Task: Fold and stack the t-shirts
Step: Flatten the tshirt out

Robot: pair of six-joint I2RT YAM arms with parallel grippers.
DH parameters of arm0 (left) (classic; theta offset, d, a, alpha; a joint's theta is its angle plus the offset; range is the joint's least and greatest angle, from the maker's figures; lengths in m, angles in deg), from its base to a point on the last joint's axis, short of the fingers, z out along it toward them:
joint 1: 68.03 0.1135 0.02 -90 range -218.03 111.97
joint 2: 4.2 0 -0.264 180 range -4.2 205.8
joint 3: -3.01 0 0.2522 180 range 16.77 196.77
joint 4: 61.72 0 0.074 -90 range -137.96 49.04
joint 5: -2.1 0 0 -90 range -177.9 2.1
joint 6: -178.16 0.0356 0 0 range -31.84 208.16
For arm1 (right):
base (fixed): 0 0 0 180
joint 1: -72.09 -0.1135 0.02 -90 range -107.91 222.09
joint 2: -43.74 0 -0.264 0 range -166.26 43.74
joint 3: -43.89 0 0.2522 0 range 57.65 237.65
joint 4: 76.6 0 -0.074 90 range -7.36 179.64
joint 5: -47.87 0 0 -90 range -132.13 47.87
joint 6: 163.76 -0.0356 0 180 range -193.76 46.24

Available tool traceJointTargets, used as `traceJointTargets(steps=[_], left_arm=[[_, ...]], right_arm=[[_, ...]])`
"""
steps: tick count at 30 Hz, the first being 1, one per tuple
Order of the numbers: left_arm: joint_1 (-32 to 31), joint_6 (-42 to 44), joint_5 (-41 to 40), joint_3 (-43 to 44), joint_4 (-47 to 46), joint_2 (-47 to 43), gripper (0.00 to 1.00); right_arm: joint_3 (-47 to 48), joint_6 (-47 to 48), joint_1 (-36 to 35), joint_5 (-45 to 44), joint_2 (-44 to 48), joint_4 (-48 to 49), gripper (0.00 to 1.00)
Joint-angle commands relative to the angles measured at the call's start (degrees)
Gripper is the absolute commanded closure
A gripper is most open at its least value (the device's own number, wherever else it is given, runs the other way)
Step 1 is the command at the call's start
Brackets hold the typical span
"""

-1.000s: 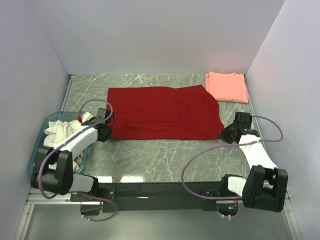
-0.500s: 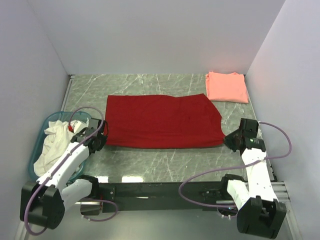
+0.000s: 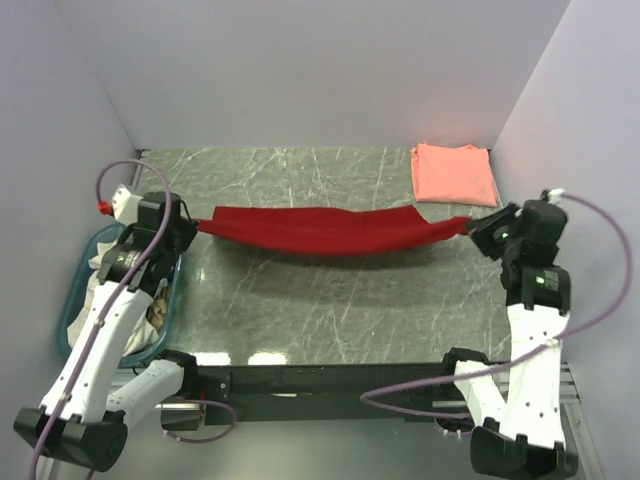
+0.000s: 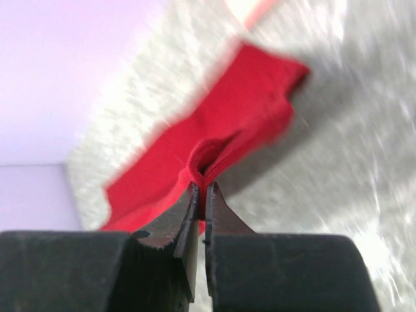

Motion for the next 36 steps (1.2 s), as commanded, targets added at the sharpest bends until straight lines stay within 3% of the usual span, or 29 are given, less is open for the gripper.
traceJointTargets(steps=[1,5,12,20,26,31,36], left_arm=[[0.0,4.3,-2.3,6.9,3.9,-2.8,1.00],[0.0,5.7,-1.4,12.9,6.3,-5.0,1.00],[0.0,7.2,-0.5,23.2,9.0,-7.9,1.00],[0.0,10.0,-2.0,25.3,5.7,-3.7,1.00],[1.1,13.8,-3.4,28.2,-2.1,6.5,1.00],[6.8,16.2,2.7,35.4,-8.5,18.0,1.00],[10.4,17.5,8.4,55.6,-7.8,32.5,1.00]], right_arm=[[10.9,3.0,0.7,-1.9,1.8,-3.9,1.00],[21.0,5.0,0.8,-2.5,3.0,-9.0,1.00],[30.7,7.0,0.8,-3.0,3.8,-14.2,1.00],[33.1,4.5,0.8,0.8,-0.1,-8.1,1.00],[31.7,1.5,0.8,3.6,-7.7,3.0,1.00],[34.9,-1.3,0.8,6.5,-16.6,12.0,1.00],[51.5,-2.5,0.8,6.1,-26.1,14.5,1.00]])
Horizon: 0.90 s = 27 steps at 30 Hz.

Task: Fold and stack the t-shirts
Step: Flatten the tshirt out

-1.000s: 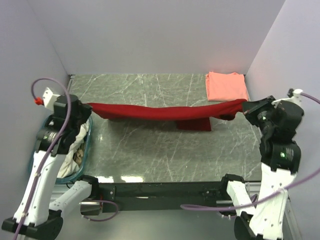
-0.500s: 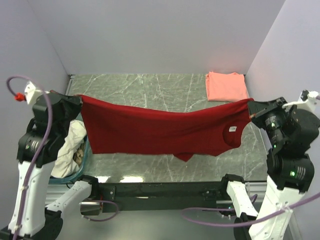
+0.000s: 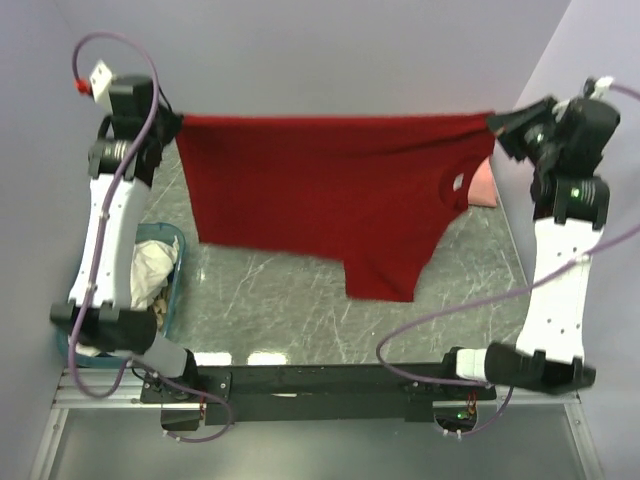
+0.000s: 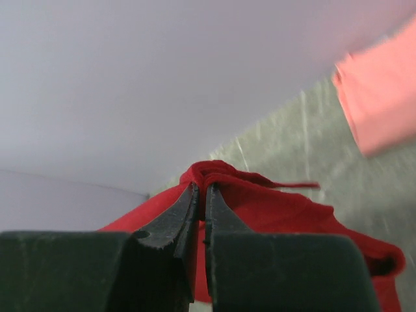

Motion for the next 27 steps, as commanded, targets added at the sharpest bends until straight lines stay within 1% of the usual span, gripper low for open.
traceJointTargets(steps=[1,2,4,5,7,8,10,11,12,13,14,15,16,17,19,20,22,23,25,26,27], left_arm=[[2.7,3.4,3.3,14.7,-4.6,4.8,1.00],[2.9,3.7,3.8,20.3,-4.0,7.6,1.00],[3.6,3.9,5.2,24.1,-2.8,9.4,1.00],[4.1,4.0,5.8,24.6,-2.9,9.7,1.00],[4.3,4.1,6.3,21.7,-4.6,8.5,1.00],[4.3,4.1,6.3,16.4,-5.8,6.3,1.00],[4.6,3.6,7.1,9.4,-9.6,3.5,0.99],[4.6,3.4,7.8,2.7,-10.8,1.0,1.00],[4.5,3.0,8.5,-0.6,-11.7,-0.2,1.00],[4.6,2.3,10.0,-3.8,-13.7,-1.2,1.00],[4.6,1.8,10.6,-10.7,-14.7,-3.6,1.00],[4.6,1.1,11.2,-14.7,-16.2,-4.8,1.00],[4.6,-0.3,12.7,-18.7,-17.5,-6.1,1.00],[4.6,-0.9,13.4,-26.6,-20.3,-8.5,1.00],[4.5,-3.0,14.5,-34.1,-22.1,-10.5,1.00],[4.5,-3.7,15.7,-40.7,-23.0,-11.9,1.00],[4.3,-5.8,16.8,-47.3,-25.7,-13.0,1.00],[4.3,-6.5,17.5,-53.0,-26.5,-13.8,1.00],[4.1,-8.4,17.7,-58.0,-27.8,-14.2,1.00],[4.0,-9.0,17.5,-61.8,-27.8,-14.7,1.00],[4.0,-9.5,16.9,-63.5,-28.0,-14.9,1.00]], right_arm=[[14.2,-1.3,0.4,-1.6,-4.4,8.7,1.00],[19.8,-1.2,0.4,-2.0,-5.3,7.9,1.00],[23.5,-1.3,0.4,-2.6,-6.8,7.5,1.00],[24.6,-1.4,0.4,-2.8,-6.9,7.4,1.00],[22.4,-1.6,0.4,-2.3,-5.1,7.9,1.00],[17.2,-1.7,0.4,-1.6,-3.8,9.4,1.00],[10.1,-1.5,0.4,-1.4,-0.9,11.5,1.00],[3.1,-0.8,0.4,-1.8,2.0,12.6,1.00],[-0.3,-0.5,0.4,-2.1,3.4,12.8,1.00],[-7.1,-0.3,0.5,-2.3,6.1,13.3,1.00],[-10.8,-0.3,0.4,-2.5,7.6,13.8,1.00],[-14.5,-0.4,0.4,-2.9,9.2,14.2,1.00],[-22.1,-0.8,0.4,-3.0,12.1,14.9,1.00],[-25.9,-1.8,0.4,-2.6,13.4,15.5,1.00],[-33.4,-2.5,0.4,-2.2,15.7,16.5,1.00],[-40.1,-3.2,0.4,-2.2,17.2,16.9,1.00],[-46.5,-3.2,0.4,-1.4,18.5,17.7,1.00],[-51.5,-3.1,0.5,-1.9,18.6,17.7,1.00],[-57.3,-2.7,0.8,-1.9,18.4,17.5,1.00],[-59.0,-2.4,0.7,-2.2,18.2,17.0,1.00],[-60.7,-2.5,0.8,-2.2,18.1,16.9,1.00]])
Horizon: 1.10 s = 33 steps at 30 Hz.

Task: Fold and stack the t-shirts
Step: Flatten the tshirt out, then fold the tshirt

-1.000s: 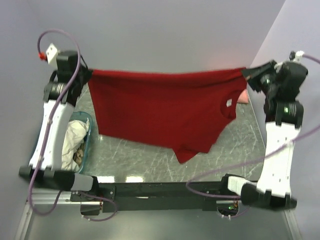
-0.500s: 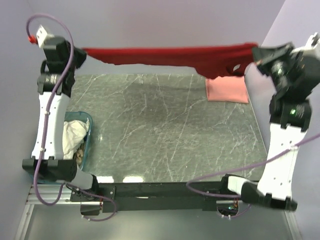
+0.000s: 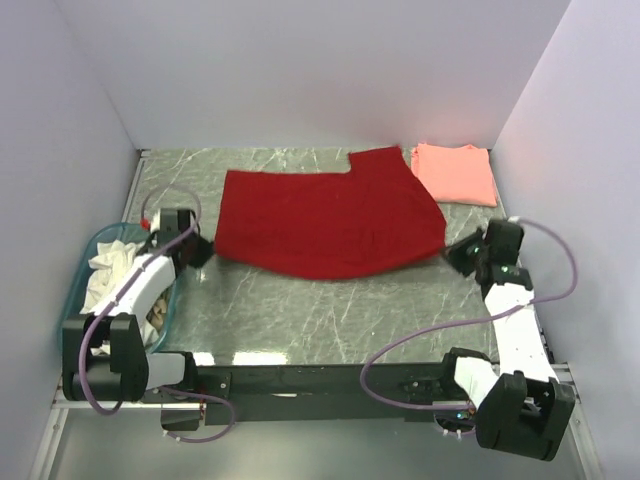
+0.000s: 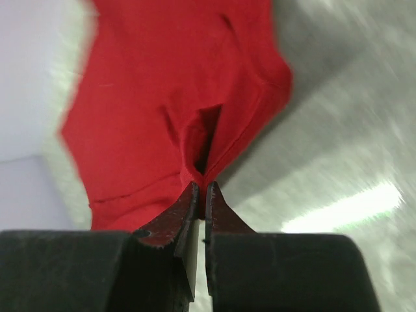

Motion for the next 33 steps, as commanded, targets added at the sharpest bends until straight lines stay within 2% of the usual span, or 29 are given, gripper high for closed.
traceJointTargets(steps=[1,5,10,18,26,29,31,32,33], left_arm=[[-0.1,-4.6,0.0,-5.6,-5.4,-4.5,1.00],[-0.1,-6.3,-2.5,-12.2,-3.4,-6.5,1.00],[-0.2,-6.7,-5.9,-16.0,0.0,-10.2,1.00],[-0.1,-5.5,-10.6,-18.3,6.1,-16.8,1.00],[-0.1,-4.3,-11.4,-17.1,9.6,-18.4,0.98],[-0.1,-4.6,-10.5,-17.1,9.8,-19.0,0.91],[-0.1,-4.7,-9.7,-16.2,10.5,-19.1,0.82],[-0.1,-4.6,-9.4,-15.9,11.0,-19.5,0.69],[-0.1,-4.2,-8.8,-15.7,11.0,-19.8,0.63]], right_arm=[[-6.7,0.4,0.7,-0.4,2.0,3.2,1.00],[-13.9,0.6,0.7,-3.6,2.3,2.6,1.00],[-17.2,0.4,0.7,-7.8,3.9,-2.5,1.00],[-15.9,-1.3,1.4,-14.5,10.9,-12.2,1.00],[-11.6,-0.6,2.8,-16.5,8.6,-15.5,1.00],[-11.0,0.6,3.4,-13.8,7.9,-15.8,1.00],[-10.6,1.9,3.6,-12.7,7.3,-16.6,0.90],[-10.2,2.2,3.8,-12.2,7.1,-17.0,0.82],[-10.0,2.6,3.8,-10.9,7.0,-17.1,0.73]])
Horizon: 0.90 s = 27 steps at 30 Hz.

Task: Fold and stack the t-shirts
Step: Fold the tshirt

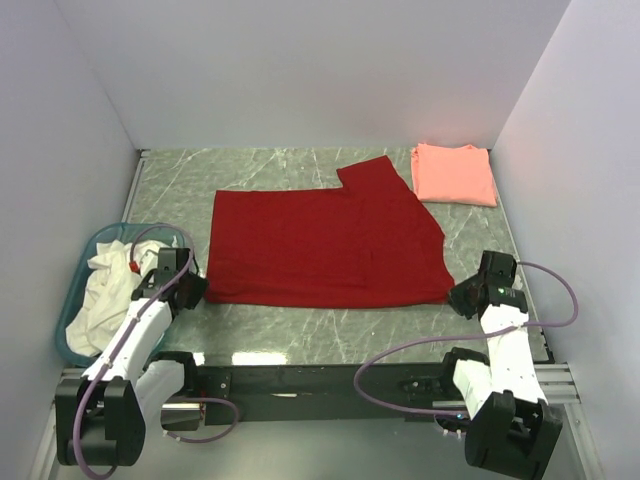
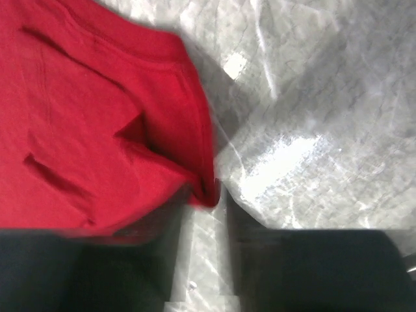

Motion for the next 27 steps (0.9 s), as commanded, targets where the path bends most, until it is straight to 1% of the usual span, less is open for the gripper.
traceJointTargets(steps=[1,3,4,5,7,9,11,13,14,15,17,18,19,20,22,24,25,27], left_arm=[[0.3,1.2,-0.3,3.1,2.3,-2.3,0.52],[0.3,1.8,0.1,4.0,2.7,-3.4,0.43],[0.3,2.2,0.4,5.2,3.0,-4.2,0.37],[0.3,2.5,0.8,5.9,3.1,-4.3,0.35],[0.3,4.0,1.4,8.2,3.2,-4.2,0.33],[0.3,5.0,2.4,9.7,2.7,-3.6,0.33],[0.2,5.6,3.4,11.5,1.6,-2.1,0.34],[0.1,6.0,3.9,13.5,0.4,0.5,0.34],[0.2,6.1,4.1,14.5,0.1,1.5,0.34],[0.1,6.3,3.8,15.4,-0.1,2.8,0.34],[0.0,6.5,3.5,18.8,-0.6,6.6,0.35],[-0.2,6.6,2.6,21.4,-0.5,8.0,0.35],[-0.3,6.5,2.1,22.8,-0.3,10.9,0.36],[-0.4,6.5,1.8,24.0,-0.3,12.3,0.38],[-1.0,6.6,0.2,27.5,-0.4,16.5,0.45],[-1.7,6.6,-1.2,30.5,0.4,19.3,0.47],[-1.8,6.6,-2.2,31.3,1.2,21.7,0.49],[-2.6,6.2,-3.4,31.4,1.8,23.8,0.51]], right_arm=[[3.5,3.3,0.8,2.4,-0.4,-1.8,0.56],[4.2,4.0,0.8,3.7,-0.2,-2.2,0.45],[4.8,4.8,0.8,4.5,-0.2,-1.8,0.43],[5.0,5.2,0.8,5.3,0.0,-1.8,0.42],[6.3,6.0,0.8,6.1,0.2,-1.5,0.41],[6.7,6.3,0.7,6.7,1.1,-0.4,0.41],[6.5,6.6,0.6,10.4,1.6,3.2,0.42],[6.4,5.2,0.1,13.0,1.2,7.7,0.37],[6.7,4.7,-1.3,14.8,0.5,9.4,0.37],[7.2,4.2,-2.2,14.4,-1.3,10.4,0.36],[10.0,3.0,-5.2,11.0,-3.3,13.3,0.36],[12.4,2.8,-8.8,9.6,-6.0,14.1,0.36],[13.7,2.4,-10.7,8.4,-7.6,15.5,0.36],[15.1,2.5,-12.4,5.9,-9.3,16.3,0.36],[20.0,2.8,-18.6,3.5,-15.0,17.4,0.38],[24.4,3.0,-23.7,1.5,-20.5,17.9,0.41],[25.8,3.6,-25.4,0.9,-22.3,18.0,0.42],[28.8,4.9,-29.4,-1.3,-26.6,18.3,0.43]])
